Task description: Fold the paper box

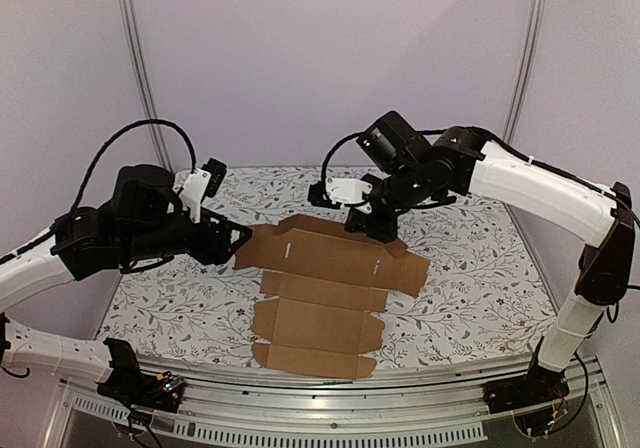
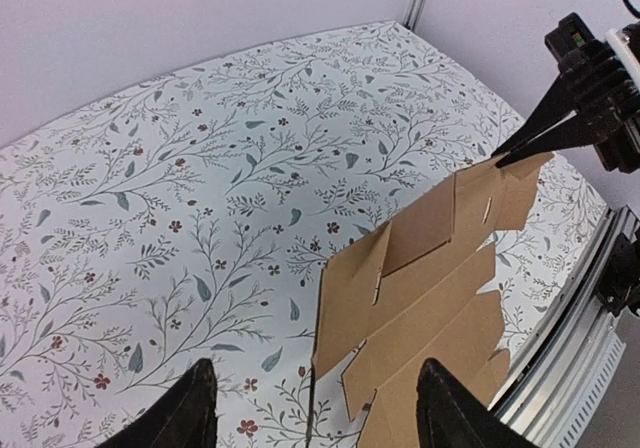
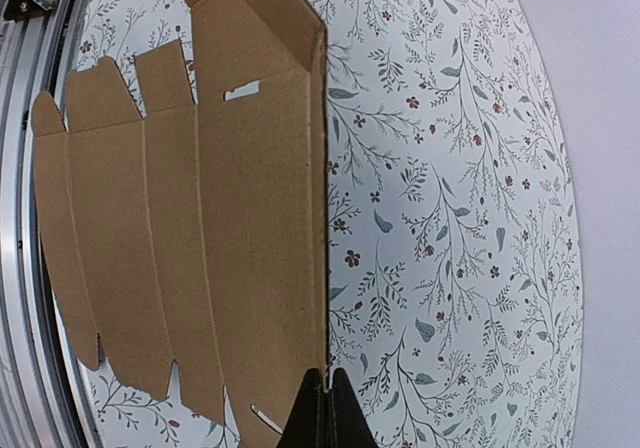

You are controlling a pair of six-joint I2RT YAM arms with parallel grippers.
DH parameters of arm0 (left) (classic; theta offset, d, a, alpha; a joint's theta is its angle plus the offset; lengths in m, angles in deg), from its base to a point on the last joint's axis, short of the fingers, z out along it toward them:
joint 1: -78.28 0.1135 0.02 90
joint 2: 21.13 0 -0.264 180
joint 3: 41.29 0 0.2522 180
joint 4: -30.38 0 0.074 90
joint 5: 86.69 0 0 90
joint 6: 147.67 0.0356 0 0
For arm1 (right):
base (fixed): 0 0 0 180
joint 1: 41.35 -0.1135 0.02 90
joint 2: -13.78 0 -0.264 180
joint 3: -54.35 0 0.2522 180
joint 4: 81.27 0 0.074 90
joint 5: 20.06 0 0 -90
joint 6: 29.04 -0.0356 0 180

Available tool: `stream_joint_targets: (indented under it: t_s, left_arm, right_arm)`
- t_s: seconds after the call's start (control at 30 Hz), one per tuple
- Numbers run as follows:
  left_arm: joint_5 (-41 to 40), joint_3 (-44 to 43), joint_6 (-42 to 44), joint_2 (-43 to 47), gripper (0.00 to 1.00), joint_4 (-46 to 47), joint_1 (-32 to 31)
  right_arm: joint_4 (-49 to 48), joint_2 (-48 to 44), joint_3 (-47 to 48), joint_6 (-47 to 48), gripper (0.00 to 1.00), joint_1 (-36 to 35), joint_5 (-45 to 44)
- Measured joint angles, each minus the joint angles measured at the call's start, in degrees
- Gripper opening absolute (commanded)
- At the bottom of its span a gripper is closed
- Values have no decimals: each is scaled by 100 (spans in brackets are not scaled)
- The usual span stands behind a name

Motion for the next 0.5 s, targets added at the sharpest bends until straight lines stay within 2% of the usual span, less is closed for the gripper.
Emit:
stream_joint_targets:
  t_s: [0.27, 0.5]
  left_arm:
    - [-339, 4, -579, -278, 68, -269, -2]
    - [-374, 4, -1086, -205, 69, -640, -2]
  right_arm:
    - [-479, 0, -358, -299, 0, -96, -597]
    - [-905, 9, -704, -546, 0, -378, -1453]
